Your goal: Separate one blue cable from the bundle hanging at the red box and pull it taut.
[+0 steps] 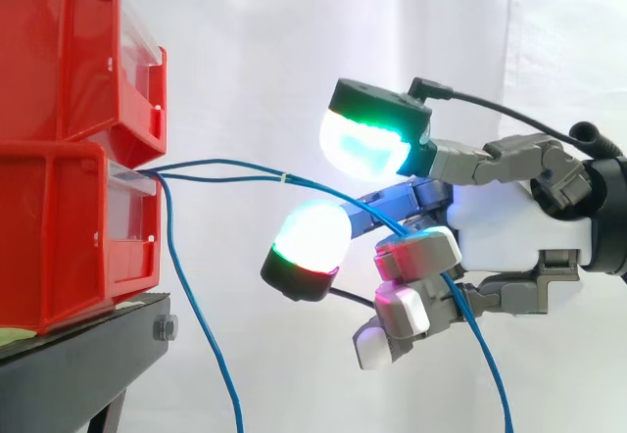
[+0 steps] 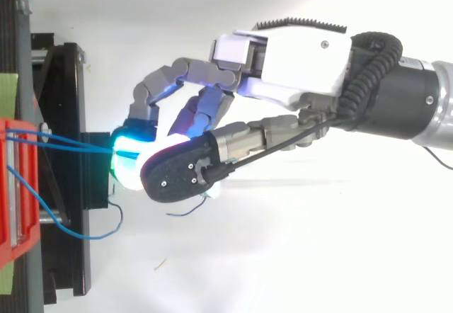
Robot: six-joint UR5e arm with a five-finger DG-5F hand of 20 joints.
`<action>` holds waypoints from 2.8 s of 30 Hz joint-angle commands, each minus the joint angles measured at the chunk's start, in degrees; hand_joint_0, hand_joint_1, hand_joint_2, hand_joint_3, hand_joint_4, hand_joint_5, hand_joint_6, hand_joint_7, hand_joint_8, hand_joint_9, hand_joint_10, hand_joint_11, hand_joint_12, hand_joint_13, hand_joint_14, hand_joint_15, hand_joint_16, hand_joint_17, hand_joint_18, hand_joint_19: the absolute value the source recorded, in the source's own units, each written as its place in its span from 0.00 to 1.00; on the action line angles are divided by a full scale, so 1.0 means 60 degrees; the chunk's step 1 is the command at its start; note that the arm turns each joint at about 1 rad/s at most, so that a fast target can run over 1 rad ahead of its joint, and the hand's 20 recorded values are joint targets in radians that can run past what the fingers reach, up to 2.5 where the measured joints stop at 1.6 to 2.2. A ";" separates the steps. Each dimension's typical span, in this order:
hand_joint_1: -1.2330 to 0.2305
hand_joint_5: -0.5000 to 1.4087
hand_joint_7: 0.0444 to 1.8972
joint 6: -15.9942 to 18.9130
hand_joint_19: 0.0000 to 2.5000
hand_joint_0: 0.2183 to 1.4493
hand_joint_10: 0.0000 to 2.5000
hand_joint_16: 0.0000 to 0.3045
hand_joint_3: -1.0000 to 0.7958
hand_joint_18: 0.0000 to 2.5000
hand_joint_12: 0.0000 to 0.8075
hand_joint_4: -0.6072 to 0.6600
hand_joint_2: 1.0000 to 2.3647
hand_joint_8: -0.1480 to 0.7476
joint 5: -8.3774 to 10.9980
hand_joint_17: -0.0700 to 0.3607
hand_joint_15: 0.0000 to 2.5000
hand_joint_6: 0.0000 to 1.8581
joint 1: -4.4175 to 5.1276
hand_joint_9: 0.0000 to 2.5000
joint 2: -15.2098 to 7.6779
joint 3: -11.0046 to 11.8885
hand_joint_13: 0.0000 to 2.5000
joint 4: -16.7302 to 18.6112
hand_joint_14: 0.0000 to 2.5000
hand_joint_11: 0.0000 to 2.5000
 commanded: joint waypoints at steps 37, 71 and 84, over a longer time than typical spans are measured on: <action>0.32 0.16 0.40 -0.0170 0.21 0.30 0.00 0.11 0.28 0.35 0.46 0.65 0.00 0.57 -0.0658 0.33 0.30 0.49 -0.0311 0.52 0.0019 -0.0042 0.48 -0.0720 0.01 0.60; 0.25 0.15 0.39 -0.0184 0.23 0.47 0.16 0.12 0.40 0.35 0.46 0.67 0.01 0.56 -0.0511 0.35 0.32 0.50 -0.0589 0.48 0.0312 0.0002 0.47 -0.0749 0.01 0.59; 0.22 0.17 0.41 -0.0199 0.21 0.48 0.10 0.11 0.28 0.37 0.45 0.67 0.00 0.58 -0.0468 0.34 0.32 0.52 -0.0487 0.53 0.0297 0.0002 0.48 -0.0764 0.01 0.62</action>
